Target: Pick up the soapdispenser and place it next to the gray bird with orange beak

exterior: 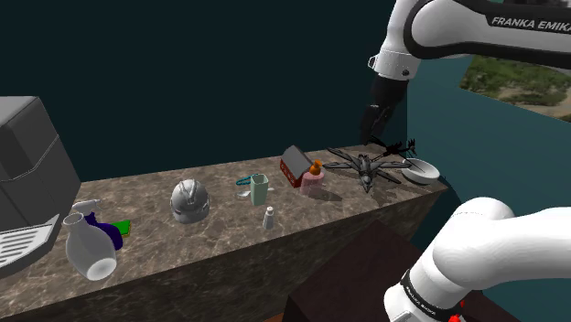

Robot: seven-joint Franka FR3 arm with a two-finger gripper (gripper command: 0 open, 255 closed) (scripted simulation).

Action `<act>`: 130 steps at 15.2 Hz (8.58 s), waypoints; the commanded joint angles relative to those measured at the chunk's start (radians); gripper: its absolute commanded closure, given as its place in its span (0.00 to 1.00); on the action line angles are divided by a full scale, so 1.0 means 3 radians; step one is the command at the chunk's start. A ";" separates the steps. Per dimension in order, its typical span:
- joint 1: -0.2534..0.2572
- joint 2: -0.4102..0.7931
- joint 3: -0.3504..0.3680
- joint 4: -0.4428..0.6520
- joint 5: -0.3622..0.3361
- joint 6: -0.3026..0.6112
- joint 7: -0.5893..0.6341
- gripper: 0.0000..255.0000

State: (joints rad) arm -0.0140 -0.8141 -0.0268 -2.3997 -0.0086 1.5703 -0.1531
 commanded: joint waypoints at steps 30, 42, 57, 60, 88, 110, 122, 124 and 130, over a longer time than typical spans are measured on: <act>-0.0284 0.3288 -0.0780 0.0984 0.0230 0.2320 -0.1089 0.00; -0.0649 0.4779 -0.0679 0.2388 0.0619 0.2378 -0.1438 0.00; -0.0680 0.5003 -0.0633 0.2389 0.0675 0.2599 -0.1471 0.00; -0.0680 0.5003 -0.0633 0.2389 0.0675 0.2599 -0.1471 1.00; -0.0610 0.4445 -0.0742 0.2498 0.0522 0.1941 -0.1379 1.00; -0.0593 0.4112 -0.0800 0.3003 0.0411 0.1114 -0.1305 1.00; -0.0616 0.4073 -0.0814 0.3485 0.0392 0.0595 -0.1284 1.00; -0.0623 0.4079 -0.0815 0.3584 0.0392 0.0502 -0.1282 1.00; -0.0745 0.3953 -0.0880 0.3502 0.0383 0.0456 -0.1471 1.00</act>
State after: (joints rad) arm -0.2263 0.3804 -0.2851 -1.3413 0.1064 1.7080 -0.5767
